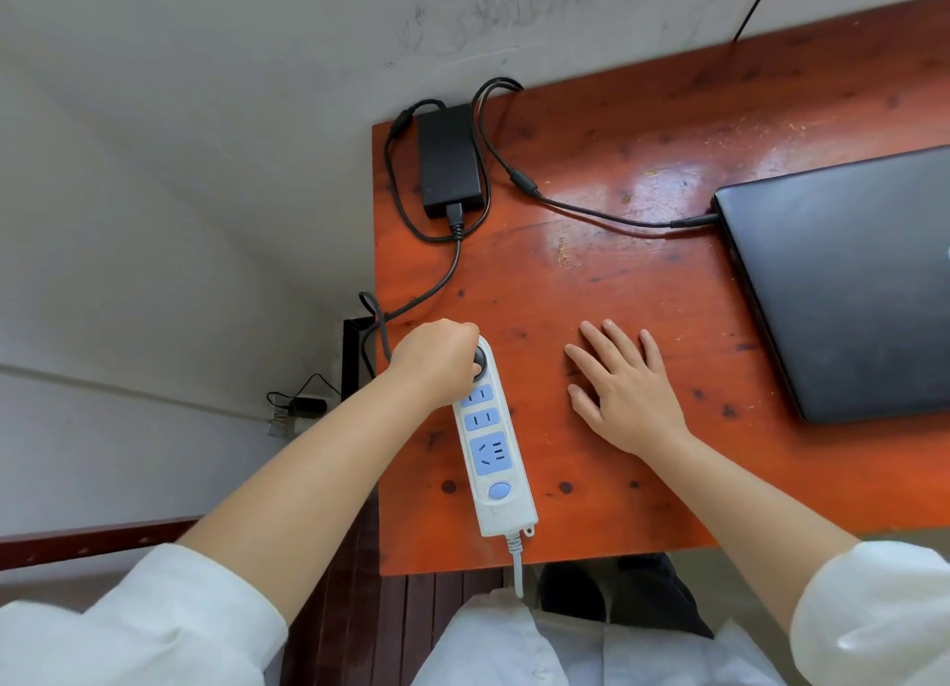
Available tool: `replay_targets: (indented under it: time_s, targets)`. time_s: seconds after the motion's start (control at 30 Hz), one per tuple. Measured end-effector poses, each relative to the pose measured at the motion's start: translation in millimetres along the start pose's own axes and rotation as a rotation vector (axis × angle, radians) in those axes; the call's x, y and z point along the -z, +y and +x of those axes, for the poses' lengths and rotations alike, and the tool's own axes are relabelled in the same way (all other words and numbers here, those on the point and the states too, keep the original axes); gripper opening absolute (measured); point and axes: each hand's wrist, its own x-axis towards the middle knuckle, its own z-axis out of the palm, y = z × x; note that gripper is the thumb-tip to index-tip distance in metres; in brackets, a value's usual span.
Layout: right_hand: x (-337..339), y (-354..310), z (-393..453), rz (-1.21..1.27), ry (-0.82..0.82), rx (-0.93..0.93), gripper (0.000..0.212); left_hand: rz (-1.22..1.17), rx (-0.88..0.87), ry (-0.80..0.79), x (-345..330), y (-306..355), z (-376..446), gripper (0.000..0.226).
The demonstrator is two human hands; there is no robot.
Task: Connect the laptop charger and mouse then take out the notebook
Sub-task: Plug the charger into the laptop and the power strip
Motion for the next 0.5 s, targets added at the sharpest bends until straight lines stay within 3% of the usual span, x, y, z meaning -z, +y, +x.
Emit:
replay_targets:
  time_s: [0.27, 0.5]
  targets:
    - [1.4, 0.5, -1.2, 0.056, 0.012, -0.026, 0.048, 0.093, -0.111, 0.023, 14.8, 14.7, 19.2, 0.012]
    - [-4.1, 3.5, 0.2, 0.066, 0.035, -0.038, 0.053, 0.091, -0.050, 0.088, 11.5, 16.7, 27.6, 0.017]
